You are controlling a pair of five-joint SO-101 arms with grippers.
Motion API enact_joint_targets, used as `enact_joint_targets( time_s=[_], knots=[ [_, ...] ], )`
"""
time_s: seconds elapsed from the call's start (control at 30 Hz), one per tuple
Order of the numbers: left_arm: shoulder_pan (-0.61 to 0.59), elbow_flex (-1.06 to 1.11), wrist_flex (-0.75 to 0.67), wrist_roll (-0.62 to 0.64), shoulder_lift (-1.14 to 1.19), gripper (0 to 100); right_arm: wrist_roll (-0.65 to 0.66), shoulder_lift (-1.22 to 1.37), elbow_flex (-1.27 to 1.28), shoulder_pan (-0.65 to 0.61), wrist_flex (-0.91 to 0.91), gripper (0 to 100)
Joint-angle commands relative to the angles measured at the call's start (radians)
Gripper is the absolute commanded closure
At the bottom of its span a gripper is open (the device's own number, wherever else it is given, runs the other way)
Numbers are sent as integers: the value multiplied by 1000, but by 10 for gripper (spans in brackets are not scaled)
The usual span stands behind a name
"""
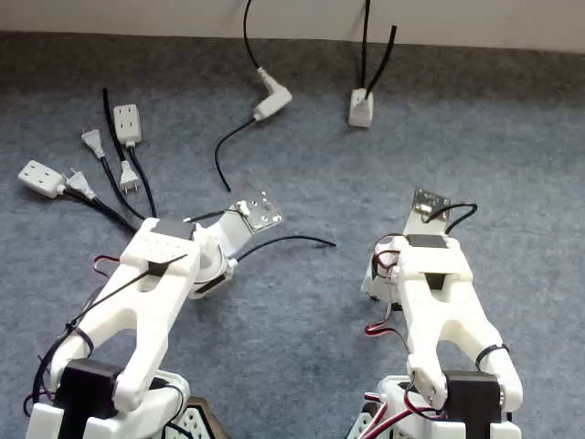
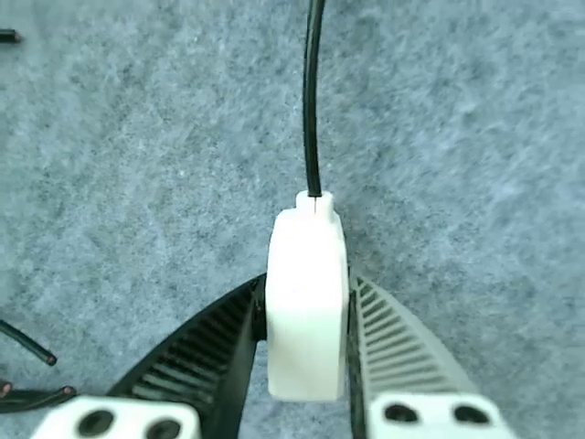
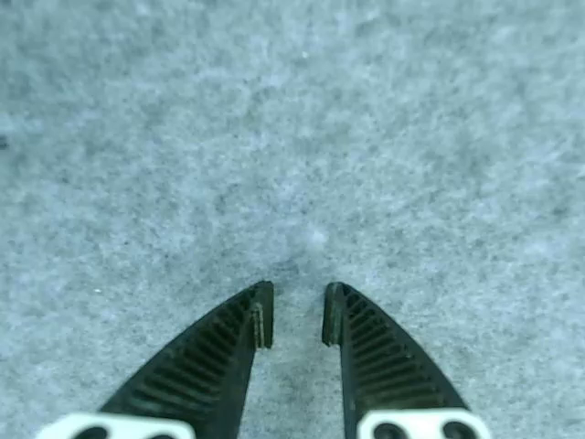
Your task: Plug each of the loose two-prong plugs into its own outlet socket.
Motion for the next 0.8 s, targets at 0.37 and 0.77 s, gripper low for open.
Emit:
enact_joint_targets(
  time_s=[0.37, 0.77],
  knots=[
    [-44, -142, -94, -25, -12, 948, 11, -2, 1, 12, -10, 894],
    [59, 19, -91, -140, -21, 767, 12, -2, 1, 12, -10, 894]
  ],
)
